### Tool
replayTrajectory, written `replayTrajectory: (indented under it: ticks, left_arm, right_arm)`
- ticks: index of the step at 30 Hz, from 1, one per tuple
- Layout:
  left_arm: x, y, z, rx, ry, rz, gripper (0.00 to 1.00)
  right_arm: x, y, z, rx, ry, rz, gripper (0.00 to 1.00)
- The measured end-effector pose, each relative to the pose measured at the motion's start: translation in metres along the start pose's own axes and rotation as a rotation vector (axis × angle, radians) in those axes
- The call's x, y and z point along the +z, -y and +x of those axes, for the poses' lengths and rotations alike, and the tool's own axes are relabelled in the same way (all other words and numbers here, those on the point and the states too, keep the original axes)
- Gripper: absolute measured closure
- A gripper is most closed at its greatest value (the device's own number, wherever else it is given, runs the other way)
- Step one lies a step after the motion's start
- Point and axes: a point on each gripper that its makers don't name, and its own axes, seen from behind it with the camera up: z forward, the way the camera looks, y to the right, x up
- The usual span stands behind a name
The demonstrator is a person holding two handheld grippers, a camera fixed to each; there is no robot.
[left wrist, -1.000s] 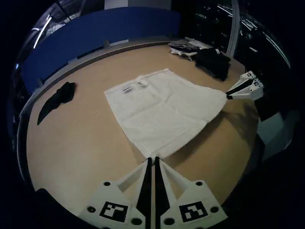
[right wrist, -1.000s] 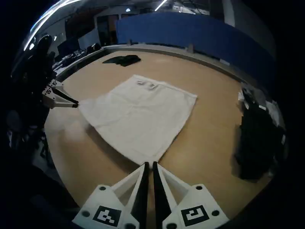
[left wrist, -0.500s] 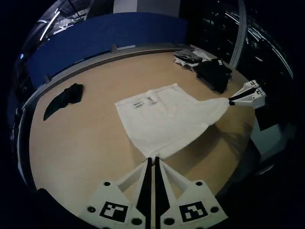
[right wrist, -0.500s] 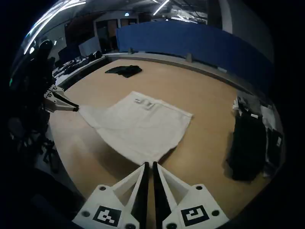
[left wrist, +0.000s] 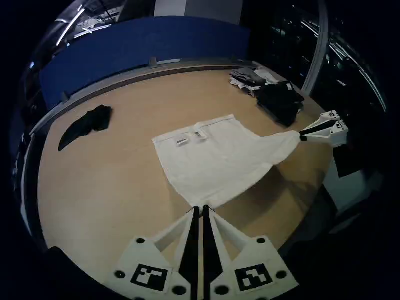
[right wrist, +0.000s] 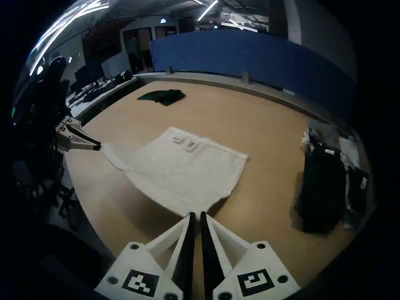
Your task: Fold towel
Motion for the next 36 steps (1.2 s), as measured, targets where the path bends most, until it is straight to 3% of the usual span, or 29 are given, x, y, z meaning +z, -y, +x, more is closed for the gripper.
replayTrajectory:
  ticks: [20, 36]
  left_arm:
    - [0.014, 0.012, 0.02, -0.04, 0.018, 0.011, 0.95]
    - [0.055, 0.043, 0.052, -0.071, 0.036, 0.027, 0.95]
  right_arm:
    - [0.014, -0.015, 0.015, 0.004, 0.017, -0.013, 0.92]
    - [0.055, -0.051, 0.043, 0.007, 0.043, -0.048, 0.92]
